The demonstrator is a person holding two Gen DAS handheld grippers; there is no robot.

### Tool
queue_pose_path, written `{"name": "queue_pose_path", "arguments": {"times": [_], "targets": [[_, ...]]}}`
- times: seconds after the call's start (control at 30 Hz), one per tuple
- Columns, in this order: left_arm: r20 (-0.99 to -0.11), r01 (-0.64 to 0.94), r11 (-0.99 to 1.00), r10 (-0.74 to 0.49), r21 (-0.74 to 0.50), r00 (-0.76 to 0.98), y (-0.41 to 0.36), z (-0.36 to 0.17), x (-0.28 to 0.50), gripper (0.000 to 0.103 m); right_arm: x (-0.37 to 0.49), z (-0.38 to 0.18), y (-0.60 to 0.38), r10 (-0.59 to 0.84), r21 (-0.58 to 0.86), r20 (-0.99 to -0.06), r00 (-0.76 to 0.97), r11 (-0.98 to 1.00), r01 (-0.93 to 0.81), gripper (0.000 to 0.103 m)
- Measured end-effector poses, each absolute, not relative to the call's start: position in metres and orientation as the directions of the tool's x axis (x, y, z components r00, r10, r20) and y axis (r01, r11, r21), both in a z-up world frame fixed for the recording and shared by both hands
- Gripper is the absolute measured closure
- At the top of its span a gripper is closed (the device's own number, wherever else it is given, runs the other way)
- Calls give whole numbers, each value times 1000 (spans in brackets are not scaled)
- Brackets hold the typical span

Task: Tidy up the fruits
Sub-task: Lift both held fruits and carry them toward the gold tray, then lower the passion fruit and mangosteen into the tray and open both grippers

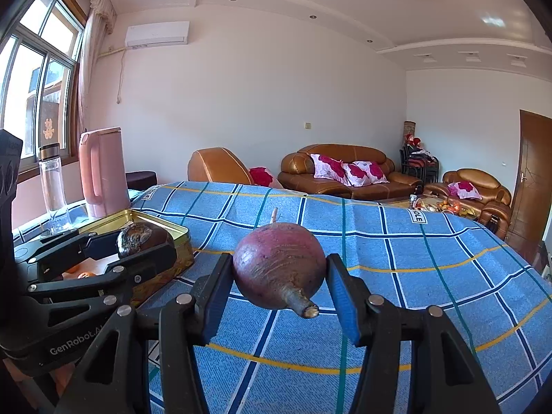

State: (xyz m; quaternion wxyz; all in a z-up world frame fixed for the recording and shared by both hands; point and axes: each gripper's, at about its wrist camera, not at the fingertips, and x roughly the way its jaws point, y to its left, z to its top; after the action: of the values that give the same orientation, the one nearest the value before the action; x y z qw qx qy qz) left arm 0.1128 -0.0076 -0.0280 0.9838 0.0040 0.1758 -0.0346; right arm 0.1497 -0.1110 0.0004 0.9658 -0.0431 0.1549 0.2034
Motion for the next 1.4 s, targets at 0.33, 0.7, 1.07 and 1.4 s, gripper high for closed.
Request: {"name": "queue_pose_path", "arguments": {"times": [0.33,0.7,1.07,1.4], "targets": [[-315,72,997,-71,-8,946,1,-25,92,58,138,2,-106,396,-15,-306,866,907,-420,47],[-299,59,998,-60,-14,952,14,-24,75,58,127,2,-94,433,-8,-305,848,889,-457,47],[-293,29,999,-36,-28,955,33,-23,60,58,109,0,-65,486,-32,-313,816,853,-521,47],[-292,-28,999,14,-45,956,62,-23,49,58,101,-2,-38,533,-40,-326,780,817,-575,47]]}}
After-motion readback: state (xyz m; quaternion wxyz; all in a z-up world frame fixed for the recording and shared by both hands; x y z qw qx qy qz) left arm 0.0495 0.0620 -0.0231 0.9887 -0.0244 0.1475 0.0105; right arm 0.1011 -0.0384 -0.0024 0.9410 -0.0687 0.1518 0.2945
